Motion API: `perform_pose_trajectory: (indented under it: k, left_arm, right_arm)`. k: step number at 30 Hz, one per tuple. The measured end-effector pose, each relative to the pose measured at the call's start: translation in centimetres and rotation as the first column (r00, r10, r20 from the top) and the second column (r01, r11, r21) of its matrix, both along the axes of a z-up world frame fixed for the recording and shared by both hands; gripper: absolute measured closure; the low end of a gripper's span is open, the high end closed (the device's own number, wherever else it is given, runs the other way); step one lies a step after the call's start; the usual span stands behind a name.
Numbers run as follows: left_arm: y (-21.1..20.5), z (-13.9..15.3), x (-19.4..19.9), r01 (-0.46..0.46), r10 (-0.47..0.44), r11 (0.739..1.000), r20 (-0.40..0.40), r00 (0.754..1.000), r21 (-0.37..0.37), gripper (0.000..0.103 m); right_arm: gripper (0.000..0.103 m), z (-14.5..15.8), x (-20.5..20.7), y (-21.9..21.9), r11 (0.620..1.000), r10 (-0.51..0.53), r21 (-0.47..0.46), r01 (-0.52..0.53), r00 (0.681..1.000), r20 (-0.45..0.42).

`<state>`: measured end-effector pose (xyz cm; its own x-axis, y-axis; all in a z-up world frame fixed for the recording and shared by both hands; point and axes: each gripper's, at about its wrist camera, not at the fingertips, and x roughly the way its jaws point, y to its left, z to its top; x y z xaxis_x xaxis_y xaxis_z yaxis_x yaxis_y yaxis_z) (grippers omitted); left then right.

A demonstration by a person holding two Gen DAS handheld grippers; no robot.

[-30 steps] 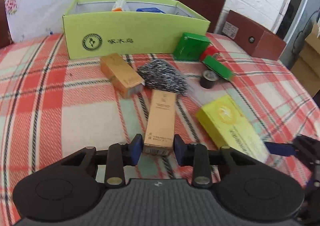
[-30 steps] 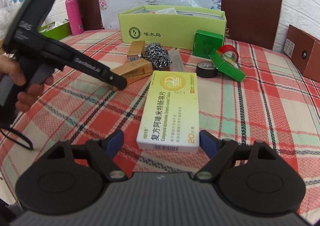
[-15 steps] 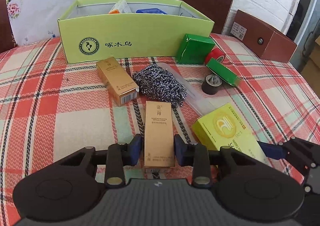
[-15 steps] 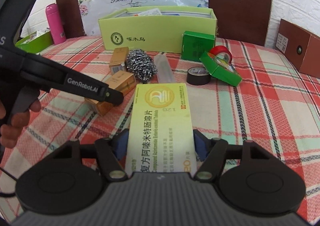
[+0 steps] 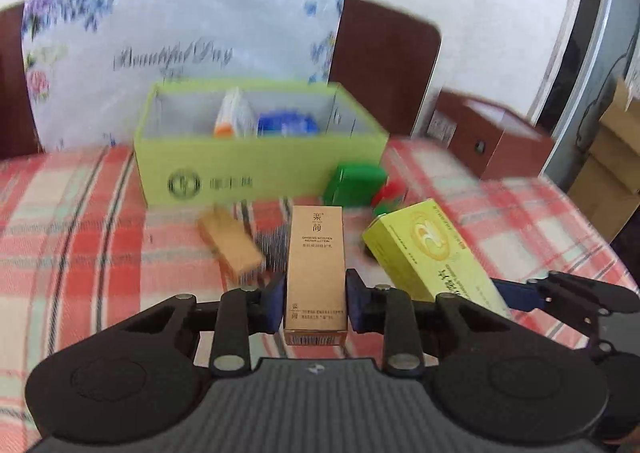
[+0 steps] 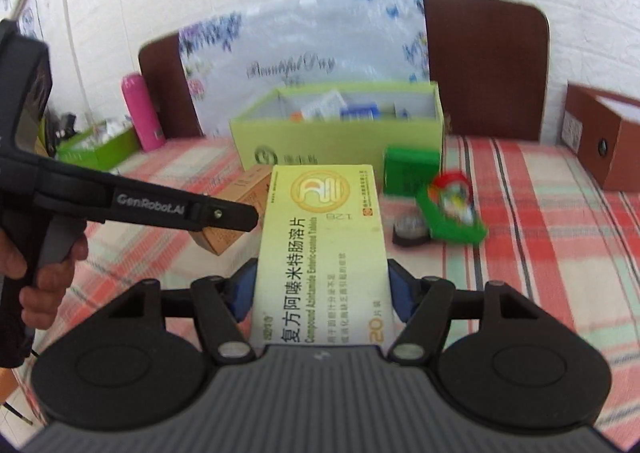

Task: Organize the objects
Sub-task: 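Carry the yellow box and gold box into the green box and release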

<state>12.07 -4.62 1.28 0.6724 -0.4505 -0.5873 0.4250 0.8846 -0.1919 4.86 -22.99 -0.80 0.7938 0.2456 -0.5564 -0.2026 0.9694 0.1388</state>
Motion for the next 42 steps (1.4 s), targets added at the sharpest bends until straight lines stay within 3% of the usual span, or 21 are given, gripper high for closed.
perform_pose_trajectory:
  k: [7,10,15,20,27,28,29,30,31,35,38,42]
  left_arm:
    - [1.4,7.9,4.6,-0.08,0.087,0.995,0.136,0.987,-0.056,0.071]
    - [1.5,9.3,8.1,-0.117,0.124,0.991,0.13,0.984,-0.06,0.071]
    - [1.6,7.6,14.9,-0.185,0.186,0.983,0.057,0.981,-0.019,0.071]
    - [1.3,4.5,20.1,-0.201,0.202,0.979,-0.013,0.979,0.028,0.071]
    - [0.4,1.5,23.8,-0.179,0.178,0.984,-0.074,0.981,-0.002,0.071]
    - [0.2,1.1,23.9,-0.169,0.169,0.986,-0.069,0.983,0.009,0.067]
    - [0.1,0.8,23.9,-0.159,0.161,0.987,-0.067,0.985,0.025,0.044]
    - [0.1,0.6,23.8,-0.163,0.165,0.986,-0.058,0.985,0.032,0.025]
    - [0.3,0.5,23.4,-0.181,0.182,0.983,-0.025,0.983,0.021,0.023]
    - [1.0,0.5,22.8,-0.203,0.203,0.979,0.004,0.979,-0.009,0.022]
    - [1.0,1.5,21.8,-0.21,0.21,0.978,-0.004,0.978,0.0,0.022]
    - [0.8,3.3,19.5,-0.226,0.226,0.974,0.007,0.974,0.014,0.022]
  right_arm:
    - [0.038,6.0,6.2,-0.9,1.0,-0.021,0.02,0.019,0.992,0.125]
    - [0.038,7.2,9.8,-1.2,0.998,-0.059,0.009,0.058,0.987,0.148]
    - [0.038,7.0,15.5,-1.8,0.991,-0.129,-0.004,0.131,0.982,0.135]
    - [0.038,4.4,19.8,-2.7,0.987,-0.147,-0.043,0.152,0.984,0.102]
    - [0.038,0.9,24.4,-2.5,0.985,-0.149,-0.072,0.154,0.987,0.065]
    - [0.032,0.3,25.0,-2.2,0.986,-0.134,-0.096,0.139,0.989,0.055]
    - [0.02,-0.2,25.1,-1.9,0.984,-0.121,-0.126,0.127,0.991,0.055]
    - [0.013,-0.6,25.1,-1.6,0.979,-0.122,-0.154,0.131,0.99,0.069]
    - [0.007,-0.9,24.7,-1.3,0.974,-0.119,-0.182,0.135,0.988,0.097]
    - [0.005,-1.8,23.6,-0.8,0.969,-0.092,-0.219,0.116,0.989,0.118]
    - [0.005,-1.9,23.0,-1.0,0.971,-0.1,-0.207,0.12,0.99,0.102]
    - [0.0,0.2,21.0,-1.8,0.979,-0.123,-0.143,0.144,0.982,0.144]
